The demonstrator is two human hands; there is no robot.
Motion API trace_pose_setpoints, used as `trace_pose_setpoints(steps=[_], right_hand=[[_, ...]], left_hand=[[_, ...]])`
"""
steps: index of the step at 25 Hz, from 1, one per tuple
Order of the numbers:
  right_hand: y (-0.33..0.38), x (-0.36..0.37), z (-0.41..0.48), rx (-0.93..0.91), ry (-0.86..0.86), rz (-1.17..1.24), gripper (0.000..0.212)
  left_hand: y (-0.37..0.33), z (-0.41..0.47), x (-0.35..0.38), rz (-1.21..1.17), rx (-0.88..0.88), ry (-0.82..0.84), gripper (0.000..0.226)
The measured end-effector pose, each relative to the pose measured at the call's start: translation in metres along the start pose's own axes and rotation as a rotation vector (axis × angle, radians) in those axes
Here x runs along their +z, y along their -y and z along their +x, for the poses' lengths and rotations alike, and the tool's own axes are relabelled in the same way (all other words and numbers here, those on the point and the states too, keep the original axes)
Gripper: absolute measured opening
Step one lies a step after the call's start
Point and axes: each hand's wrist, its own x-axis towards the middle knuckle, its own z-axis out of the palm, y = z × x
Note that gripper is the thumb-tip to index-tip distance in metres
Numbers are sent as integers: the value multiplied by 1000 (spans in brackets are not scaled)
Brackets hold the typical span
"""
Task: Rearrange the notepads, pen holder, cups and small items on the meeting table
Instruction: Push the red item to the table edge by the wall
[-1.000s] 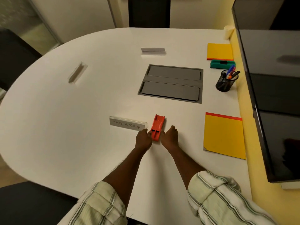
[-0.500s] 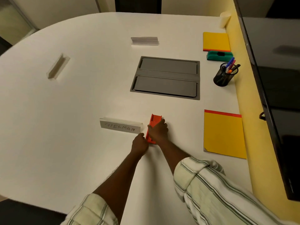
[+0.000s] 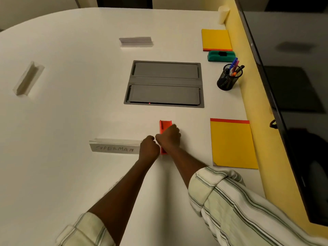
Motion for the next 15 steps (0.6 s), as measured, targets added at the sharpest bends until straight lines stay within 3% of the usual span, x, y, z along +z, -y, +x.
trace_pose_setpoints(steps=[3, 8, 15], right_hand=[[-1, -36, 29, -26, -69, -25, 72], [-4, -104, 90, -108, -141, -148, 76], [-28, -168, 152, -284, -100, -614, 54]], left_hand=[[-20, 17, 10, 65, 94, 51, 43], [-51, 41, 30, 151, 216, 85, 33], [-68, 61, 41, 225, 300, 133, 38]])
